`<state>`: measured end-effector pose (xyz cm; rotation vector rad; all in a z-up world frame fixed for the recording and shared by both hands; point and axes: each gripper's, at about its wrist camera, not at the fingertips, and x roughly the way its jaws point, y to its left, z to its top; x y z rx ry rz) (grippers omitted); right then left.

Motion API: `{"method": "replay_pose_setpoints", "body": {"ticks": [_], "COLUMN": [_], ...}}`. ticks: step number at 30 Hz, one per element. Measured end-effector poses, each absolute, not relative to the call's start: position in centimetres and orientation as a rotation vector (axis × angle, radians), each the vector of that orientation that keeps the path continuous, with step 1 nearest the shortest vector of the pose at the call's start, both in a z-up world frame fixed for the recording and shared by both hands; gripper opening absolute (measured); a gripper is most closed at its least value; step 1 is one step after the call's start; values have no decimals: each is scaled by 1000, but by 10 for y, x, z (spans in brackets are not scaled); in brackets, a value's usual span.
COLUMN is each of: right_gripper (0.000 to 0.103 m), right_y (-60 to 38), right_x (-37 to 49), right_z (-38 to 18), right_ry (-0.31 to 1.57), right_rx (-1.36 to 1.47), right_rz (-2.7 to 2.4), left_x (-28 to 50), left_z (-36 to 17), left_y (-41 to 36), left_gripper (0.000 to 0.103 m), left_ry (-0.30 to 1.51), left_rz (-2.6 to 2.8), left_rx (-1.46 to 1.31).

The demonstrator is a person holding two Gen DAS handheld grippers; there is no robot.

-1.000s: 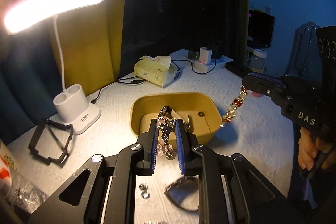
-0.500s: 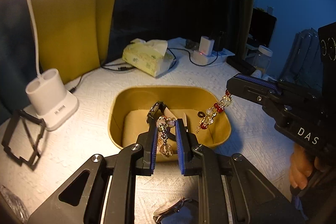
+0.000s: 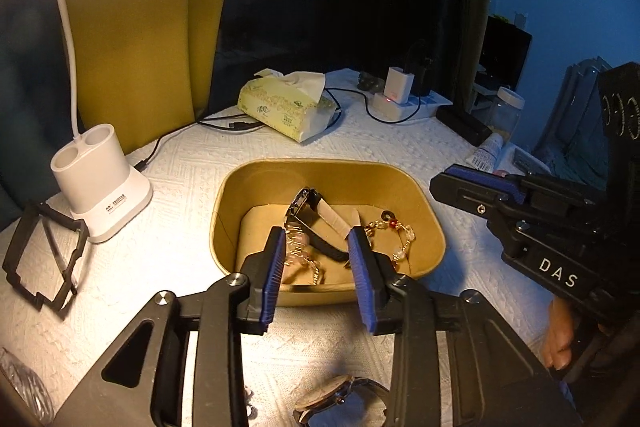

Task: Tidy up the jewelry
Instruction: 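Lower both bracelets into the tan box while opening both tools, then withdraw both open tools from the box toward the remaining jewelry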

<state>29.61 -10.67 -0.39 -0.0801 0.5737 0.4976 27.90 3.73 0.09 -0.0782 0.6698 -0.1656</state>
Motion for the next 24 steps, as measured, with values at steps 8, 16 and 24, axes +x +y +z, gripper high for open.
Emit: {"method": "replay_pose_setpoints", "body": {"ticks": [8, 16, 24], "right_gripper": [54, 61, 63], "right_y": [-123, -137, -150], "right_x": [284, 260, 235], "right_z": [3, 12, 16], "right_ry": [570, 557, 539], "right_rx": [-56, -59, -64], "right_rz": [446, 389, 343], "left_x": [258, 233, 210], "left_z": [16, 30, 37], "left_y": [36, 27, 20], "left_gripper": [43, 48, 48], "left_ry": [630, 583, 555], "left_rz": [-167, -198, -221], "left_rx": [-68, -65, -56]}}
